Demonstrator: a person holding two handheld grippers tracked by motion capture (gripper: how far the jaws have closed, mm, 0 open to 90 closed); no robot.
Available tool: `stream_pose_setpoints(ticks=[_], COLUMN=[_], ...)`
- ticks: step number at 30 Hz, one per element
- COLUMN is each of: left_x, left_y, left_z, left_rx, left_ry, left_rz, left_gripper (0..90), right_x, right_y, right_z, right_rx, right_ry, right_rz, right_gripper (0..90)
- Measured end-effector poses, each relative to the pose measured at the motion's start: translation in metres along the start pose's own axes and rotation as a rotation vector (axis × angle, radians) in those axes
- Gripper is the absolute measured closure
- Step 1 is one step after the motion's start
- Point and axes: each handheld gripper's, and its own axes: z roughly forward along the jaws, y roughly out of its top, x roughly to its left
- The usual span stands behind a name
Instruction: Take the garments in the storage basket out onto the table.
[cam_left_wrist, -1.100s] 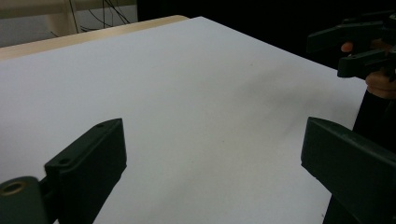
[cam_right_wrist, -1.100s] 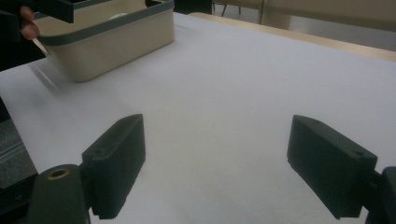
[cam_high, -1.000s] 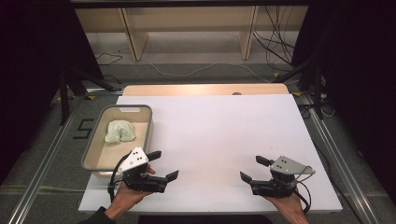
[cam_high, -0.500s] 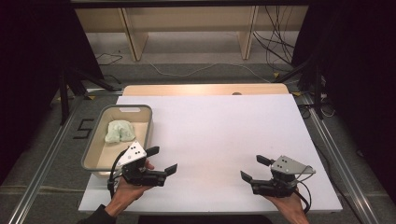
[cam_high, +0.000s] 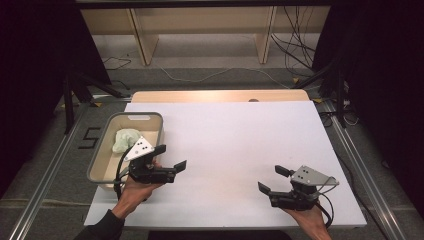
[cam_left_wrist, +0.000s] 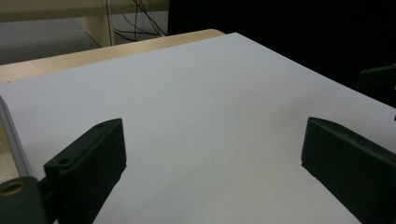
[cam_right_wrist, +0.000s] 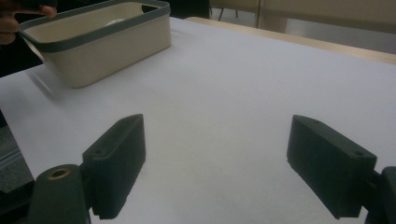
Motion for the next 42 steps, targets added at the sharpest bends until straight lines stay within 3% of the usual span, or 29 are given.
stream_pose_setpoints(ticks=[19,23,27,33,39,42], left_x=[0.016,0.026,0.035,0.045,0.059,0.071], left_y=[0.031,0.035,0.041,0.050,0.054,0.060], left_z=[0.017,0.022,0.025,0.029,0.041,0.044], left_rx=[0.017,0.007,0.012,0.015,0.054,0.108], left_ry=[0.050,0.074,0.064,0.095,0.129,0.151], left_rz=[-0.025,-0.054,-0.108,-0.113,-0.133,-0.136], left_gripper=[6.0,6.0,6.1,6.3,6.7,6.9], right_x=[0.000,0.001,0.001,0.001,0.001,0.001], right_y=[0.000,0.000,0.000,0.000,0.000,0.000], right_z=[0.000,0.000,0.000,0.000,0.001,0.001], right_rx=[-0.005,-0.004,-0.006,-0.004,-0.004,0.002], right_ry=[0.008,0.010,0.012,0.013,0.014,0.012], right_rz=[0.001,-0.002,-0.001,-0.001,-0.002,0.001], right_gripper=[20.4,20.4,20.4,20.5,20.5,20.6])
